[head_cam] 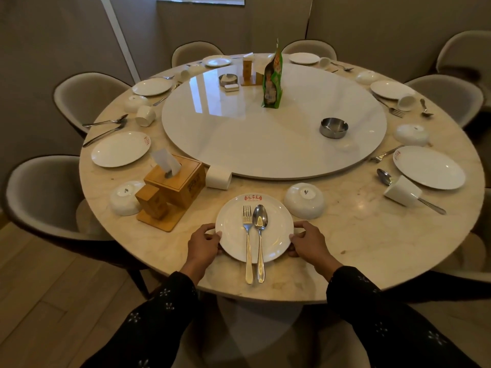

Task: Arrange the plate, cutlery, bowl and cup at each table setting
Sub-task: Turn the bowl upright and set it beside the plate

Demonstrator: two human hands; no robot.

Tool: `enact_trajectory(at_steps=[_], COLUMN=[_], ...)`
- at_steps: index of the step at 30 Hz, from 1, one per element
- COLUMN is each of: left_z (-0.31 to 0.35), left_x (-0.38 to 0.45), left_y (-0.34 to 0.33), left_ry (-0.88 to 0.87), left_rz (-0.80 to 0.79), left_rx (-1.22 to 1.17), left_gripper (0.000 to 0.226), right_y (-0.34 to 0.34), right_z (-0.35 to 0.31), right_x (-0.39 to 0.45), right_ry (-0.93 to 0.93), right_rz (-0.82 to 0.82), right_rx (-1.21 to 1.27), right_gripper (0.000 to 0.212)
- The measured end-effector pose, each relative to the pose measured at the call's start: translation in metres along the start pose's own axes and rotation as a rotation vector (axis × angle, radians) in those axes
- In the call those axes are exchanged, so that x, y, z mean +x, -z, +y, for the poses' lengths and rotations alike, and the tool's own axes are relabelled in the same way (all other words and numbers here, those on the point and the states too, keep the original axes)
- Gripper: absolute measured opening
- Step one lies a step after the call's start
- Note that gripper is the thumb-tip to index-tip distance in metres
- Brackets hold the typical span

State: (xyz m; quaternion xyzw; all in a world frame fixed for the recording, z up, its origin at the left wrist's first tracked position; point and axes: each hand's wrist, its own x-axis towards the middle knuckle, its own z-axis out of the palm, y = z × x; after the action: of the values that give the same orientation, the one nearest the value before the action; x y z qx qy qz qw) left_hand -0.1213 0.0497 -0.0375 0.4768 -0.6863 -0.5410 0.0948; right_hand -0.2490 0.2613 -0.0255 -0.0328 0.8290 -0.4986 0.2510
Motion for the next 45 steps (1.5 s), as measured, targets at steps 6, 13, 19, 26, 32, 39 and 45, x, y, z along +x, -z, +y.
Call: enact_trajectory(at_steps=[6,13,19,26,32,39,45], left_z=[0.027,0.083,0.119,0.130,0.132,0.138,0.124], left_x=[-0.001,0.000,0.023,0.038,0.038,0.006,-0.031], left_y=[-0.008,-0.065,-0.140,-0.194,-0.212,-0.209,-0.209], left_ry=[-0.047,-0.398,-0.557,-0.370,-0.311,-0.205,-0.349], left_rz=[0.173,0.054,-0.135,-0.276,-0.220,-0.271,-0.116], left_rx=[0.050,-0.015,0.280,0.594,0.692,0.323,0.008], left_gripper=[0.040,0.014,0.024,0.060,0.064,0.070,0.040], right_y=[0.027,0.083,0.096,0.091,0.091,0.086,0.097], right_z=[0.002,0.002,0.000,0.008,0.001,0.005,-0.002], right_x=[0.015,0.052,0.083,0.090,0.090,0.093,0.086], right_ry=[0.063,0.073,0.061,0.121,0.118,-0.028,-0.097], right_rz=[0.124,0.164,0.058,-0.028,-0.040,-0.062,-0.063], right_rx=[0.036,0.081,0.049,-0.076,0.035,0.146,0.089], right_gripper=[0.025,0.021,0.042,0.062,0.047,0.099,0.100])
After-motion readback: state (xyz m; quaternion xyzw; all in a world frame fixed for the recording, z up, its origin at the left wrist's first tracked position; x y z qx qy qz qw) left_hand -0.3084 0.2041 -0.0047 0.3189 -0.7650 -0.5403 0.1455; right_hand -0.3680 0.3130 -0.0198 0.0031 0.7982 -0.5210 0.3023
